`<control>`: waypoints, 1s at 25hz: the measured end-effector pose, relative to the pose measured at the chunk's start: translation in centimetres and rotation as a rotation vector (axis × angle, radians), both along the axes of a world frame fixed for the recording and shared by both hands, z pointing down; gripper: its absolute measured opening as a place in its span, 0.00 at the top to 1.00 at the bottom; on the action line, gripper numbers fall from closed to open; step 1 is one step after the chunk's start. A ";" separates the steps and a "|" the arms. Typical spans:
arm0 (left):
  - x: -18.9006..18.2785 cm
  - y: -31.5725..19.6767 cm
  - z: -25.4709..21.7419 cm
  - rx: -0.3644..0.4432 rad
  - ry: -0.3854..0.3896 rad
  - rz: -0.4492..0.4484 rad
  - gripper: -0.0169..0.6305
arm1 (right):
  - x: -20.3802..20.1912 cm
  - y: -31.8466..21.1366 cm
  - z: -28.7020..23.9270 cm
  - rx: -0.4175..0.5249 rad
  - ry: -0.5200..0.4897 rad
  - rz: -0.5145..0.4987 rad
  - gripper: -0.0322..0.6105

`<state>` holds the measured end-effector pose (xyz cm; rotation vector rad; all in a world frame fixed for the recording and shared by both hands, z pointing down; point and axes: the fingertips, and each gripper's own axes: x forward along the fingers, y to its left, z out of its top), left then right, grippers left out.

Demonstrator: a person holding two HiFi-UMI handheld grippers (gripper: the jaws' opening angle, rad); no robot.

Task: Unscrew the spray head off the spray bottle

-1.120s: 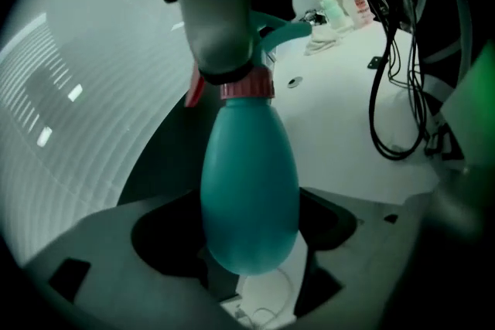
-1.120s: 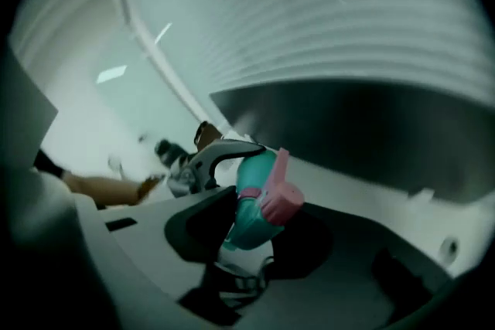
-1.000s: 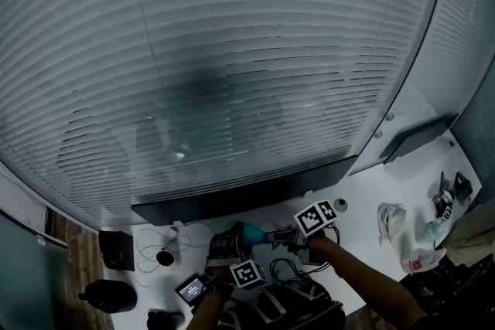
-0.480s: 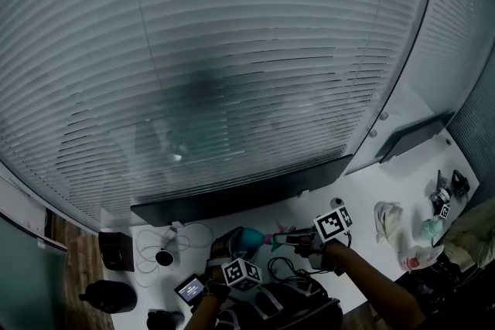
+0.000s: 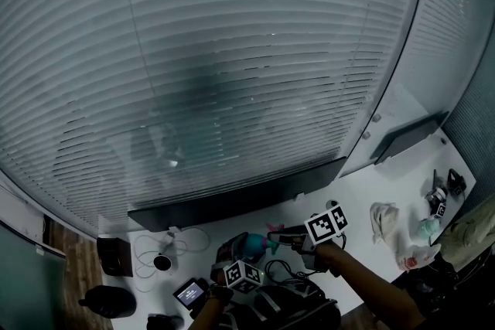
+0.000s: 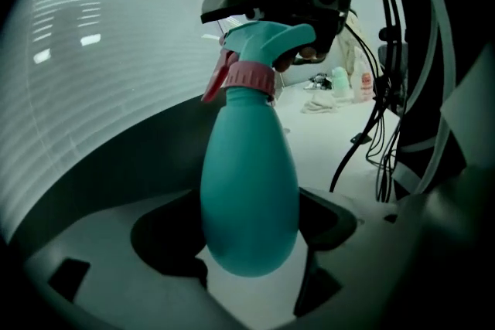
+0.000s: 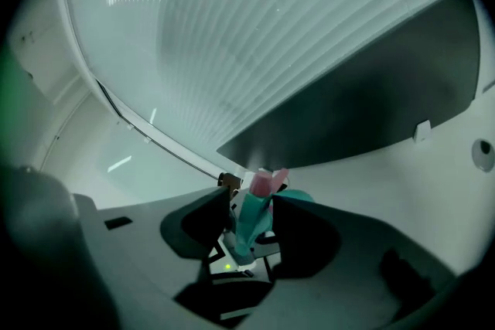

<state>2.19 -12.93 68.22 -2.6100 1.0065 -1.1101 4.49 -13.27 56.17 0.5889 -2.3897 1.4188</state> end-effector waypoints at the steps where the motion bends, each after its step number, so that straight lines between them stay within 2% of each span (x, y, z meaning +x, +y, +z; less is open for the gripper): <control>1: 0.1 0.0 0.0 -0.019 0.029 0.000 0.40 | 0.2 -0.4 -0.3 0.021 0.014 0.017 0.69; 4: 0.3 0.0 -0.2 -0.033 0.067 0.008 0.40 | 0.8 -1.6 -1.5 0.074 0.045 0.080 0.69; 7: 0.5 -0.4 -1.1 -0.027 0.114 0.009 0.40 | 0.6 -2.5 -3.2 0.069 -0.011 0.127 0.69; 9: 0.7 -0.7 -1.7 -0.031 0.160 0.014 0.40 | 0.6 -3.2 -4.0 0.099 -0.001 0.142 0.69; 11: 0.7 -1.0 -1.7 -0.036 0.184 0.021 0.40 | 1.3 -4.0 -4.5 0.188 0.056 0.150 0.69; 13: 0.4 -1.3 -1.6 -0.026 0.167 0.032 0.40 | 1.8 -4.7 -5.2 0.308 0.082 0.134 0.69; 17: 0.3 -1.5 -1.3 -0.021 0.150 0.068 0.40 | 0.9 -4.4 -7.3 0.546 0.089 -0.008 0.69; 19: 0.1 -1.5 -1.0 -0.037 0.156 0.071 0.40 | 0.2 -3.5 -8.4 0.695 0.149 -0.141 0.69; 20: -0.2 -1.5 -0.9 -0.042 0.153 0.073 0.40 | 0.0 -2.8 -8.7 0.793 0.219 -0.247 0.69; 22: -0.9 -1.5 -0.6 -0.049 0.136 0.084 0.40 | -0.2 -1.1 -8.0 1.006 0.455 -0.555 0.69; 24: -1.6 -1.4 -0.4 -0.058 0.124 0.107 0.40 | 0.0 1.0 -5.6 1.214 0.714 -0.935 0.69; 25: -1.8 -1.2 -0.5 -0.064 0.121 0.129 0.40 | 0.1 2.1 -4.3 1.312 0.793 -1.113 0.69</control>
